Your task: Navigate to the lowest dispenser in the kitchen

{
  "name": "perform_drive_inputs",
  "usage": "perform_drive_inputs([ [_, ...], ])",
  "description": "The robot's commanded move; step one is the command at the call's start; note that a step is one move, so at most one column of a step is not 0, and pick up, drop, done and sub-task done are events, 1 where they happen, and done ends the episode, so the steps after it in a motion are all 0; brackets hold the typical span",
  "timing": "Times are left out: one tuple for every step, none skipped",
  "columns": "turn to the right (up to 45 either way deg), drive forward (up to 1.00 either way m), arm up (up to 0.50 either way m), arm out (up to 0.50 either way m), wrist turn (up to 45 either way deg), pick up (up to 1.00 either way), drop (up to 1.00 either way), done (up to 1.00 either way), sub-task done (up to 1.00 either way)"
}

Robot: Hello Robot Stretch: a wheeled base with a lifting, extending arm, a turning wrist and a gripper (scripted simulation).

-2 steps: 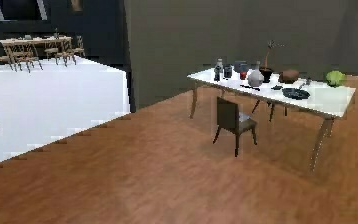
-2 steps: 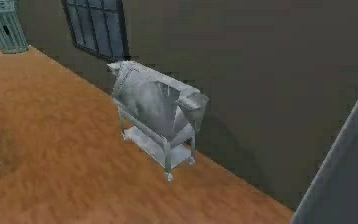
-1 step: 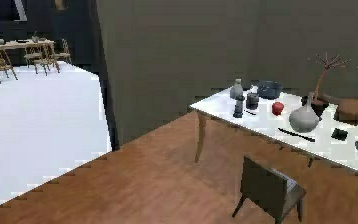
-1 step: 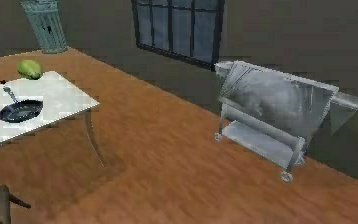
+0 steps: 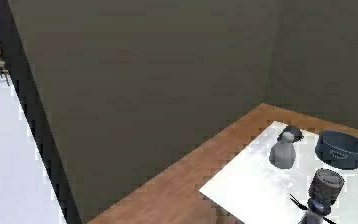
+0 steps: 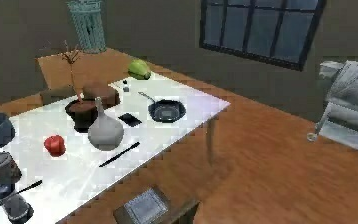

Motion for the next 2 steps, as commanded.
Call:
perform_drive_inputs([
  [30.0,0.0,0.0,0.0,0.0,0.0,0.0,0.0,0.0],
  [0.0,0.0,0.0,0.0,0.0,0.0,0.0,1.0,0.0],
])
